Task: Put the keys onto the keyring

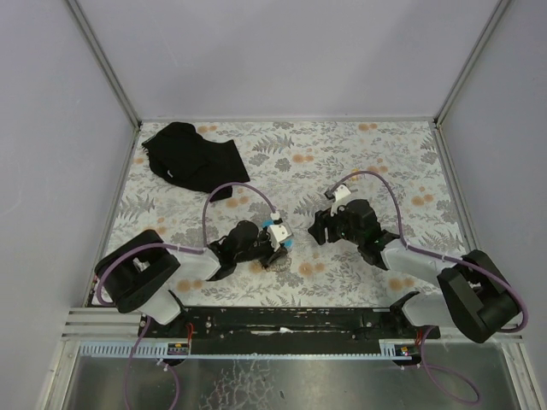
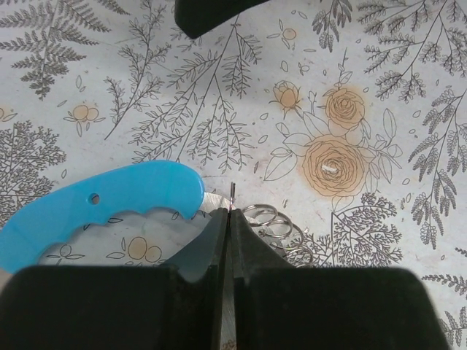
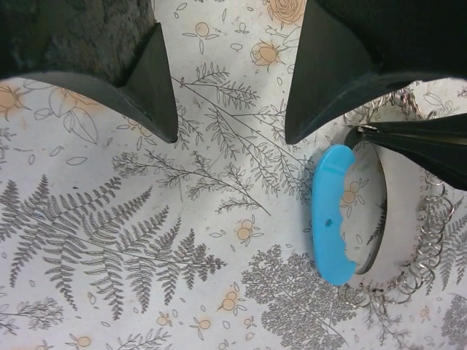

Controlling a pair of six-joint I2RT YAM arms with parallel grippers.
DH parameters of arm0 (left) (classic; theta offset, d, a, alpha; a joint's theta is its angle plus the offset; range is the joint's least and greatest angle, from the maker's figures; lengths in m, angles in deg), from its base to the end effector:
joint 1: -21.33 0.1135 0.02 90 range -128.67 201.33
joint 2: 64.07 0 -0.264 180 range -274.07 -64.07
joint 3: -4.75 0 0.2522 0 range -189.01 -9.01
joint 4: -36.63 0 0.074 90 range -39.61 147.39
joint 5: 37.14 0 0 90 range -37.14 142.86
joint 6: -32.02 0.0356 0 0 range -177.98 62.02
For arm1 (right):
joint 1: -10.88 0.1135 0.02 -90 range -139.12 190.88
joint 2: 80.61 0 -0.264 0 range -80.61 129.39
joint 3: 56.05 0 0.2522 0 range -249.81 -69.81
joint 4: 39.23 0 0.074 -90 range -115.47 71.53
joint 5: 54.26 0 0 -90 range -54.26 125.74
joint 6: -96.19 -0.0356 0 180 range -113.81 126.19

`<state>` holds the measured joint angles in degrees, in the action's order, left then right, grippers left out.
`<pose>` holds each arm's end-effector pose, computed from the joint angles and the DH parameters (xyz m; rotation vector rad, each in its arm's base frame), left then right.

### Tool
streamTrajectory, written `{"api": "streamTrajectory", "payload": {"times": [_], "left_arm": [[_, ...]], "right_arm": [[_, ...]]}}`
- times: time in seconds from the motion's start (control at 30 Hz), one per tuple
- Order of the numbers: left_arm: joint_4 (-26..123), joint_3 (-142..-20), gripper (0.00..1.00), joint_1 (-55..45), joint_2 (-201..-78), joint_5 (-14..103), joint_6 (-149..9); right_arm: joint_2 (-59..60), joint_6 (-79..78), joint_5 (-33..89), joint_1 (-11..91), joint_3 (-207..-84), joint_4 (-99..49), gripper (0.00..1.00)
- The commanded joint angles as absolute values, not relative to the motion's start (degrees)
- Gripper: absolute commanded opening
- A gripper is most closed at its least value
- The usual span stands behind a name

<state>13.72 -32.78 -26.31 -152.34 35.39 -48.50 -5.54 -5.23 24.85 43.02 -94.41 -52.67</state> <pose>0.1721 -0.2046 0.1317 1.1763 1.7537 -0.7197 0.2117 0.1410 0.1748 -0.4902 1.9733 0.6755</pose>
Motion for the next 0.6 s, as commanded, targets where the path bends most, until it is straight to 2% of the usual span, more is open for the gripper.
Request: {"api": "streamTrajectory", "payload": {"times": [0.0, 0.2, 0.4, 0.57], "left_arm": [[6.7, -31.8, 0.00, -25.2, -150.6, 33.2, -49.6], [7.2, -30.6, 0.00, -23.9, -146.8, 31.8, -49.9], [10.8, -30.0, 0.00, -20.9, -140.9, 29.7, -49.4], [13.3, -29.9, 0.00, -20.3, -138.0, 30.0, -48.7]], "right_arm": [[-8.7, -6.1, 30.7, 43.1, -99.8, -43.0, 0.68], [-8.6, -4.2, 32.6, 43.1, -103.4, -35.0, 0.69], [-6.2, -5.3, 41.9, 42.2, -108.2, -26.9, 0.70], [-4.1, -7.9, 47.0, 38.9, -110.3, -25.4, 0.66]]}}
